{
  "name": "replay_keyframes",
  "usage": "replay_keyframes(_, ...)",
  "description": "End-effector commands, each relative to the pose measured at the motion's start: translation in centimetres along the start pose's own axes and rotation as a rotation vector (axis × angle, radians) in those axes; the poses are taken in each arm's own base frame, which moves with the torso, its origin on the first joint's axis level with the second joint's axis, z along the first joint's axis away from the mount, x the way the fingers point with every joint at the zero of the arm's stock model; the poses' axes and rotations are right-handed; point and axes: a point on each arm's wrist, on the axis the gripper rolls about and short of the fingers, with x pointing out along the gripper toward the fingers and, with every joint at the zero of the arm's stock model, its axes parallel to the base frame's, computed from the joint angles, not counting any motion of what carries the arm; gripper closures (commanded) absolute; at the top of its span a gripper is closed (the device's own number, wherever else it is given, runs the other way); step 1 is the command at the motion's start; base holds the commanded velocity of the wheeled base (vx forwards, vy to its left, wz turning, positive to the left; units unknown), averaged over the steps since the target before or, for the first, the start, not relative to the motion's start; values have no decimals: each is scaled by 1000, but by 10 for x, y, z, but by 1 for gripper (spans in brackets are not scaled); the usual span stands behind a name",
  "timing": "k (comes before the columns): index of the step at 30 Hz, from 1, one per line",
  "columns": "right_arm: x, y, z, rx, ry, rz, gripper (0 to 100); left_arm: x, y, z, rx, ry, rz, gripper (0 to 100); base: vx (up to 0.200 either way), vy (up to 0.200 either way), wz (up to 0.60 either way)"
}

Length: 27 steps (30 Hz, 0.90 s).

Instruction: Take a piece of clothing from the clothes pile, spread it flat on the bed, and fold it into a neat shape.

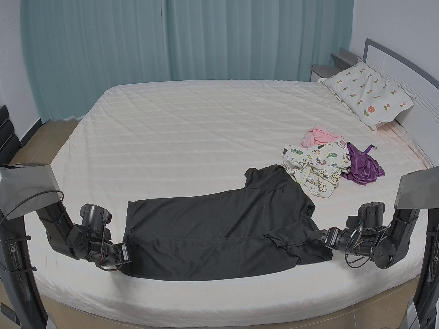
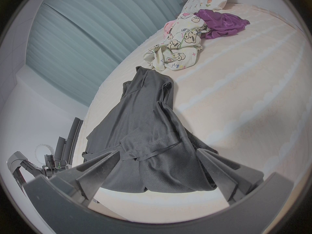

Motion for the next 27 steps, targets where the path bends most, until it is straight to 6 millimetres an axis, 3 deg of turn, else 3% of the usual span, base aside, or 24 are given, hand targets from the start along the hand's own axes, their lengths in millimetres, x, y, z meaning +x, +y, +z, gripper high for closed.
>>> replay_keyframes(1, -1, 0, -1, 0, 4, -1, 0, 0, 6, -8, 10, 33, 20, 100, 0, 0, 0)
replay_keyframes(14, -3, -2, -5, 4, 19, -11, 0, -6, 21, -16, 71, 74, 120, 100, 0, 0, 0)
replay_keyframes(27, -5, -2, -7, 5, 27, -14, 0, -14, 23, -21, 102, 146, 139, 100, 0, 0, 0)
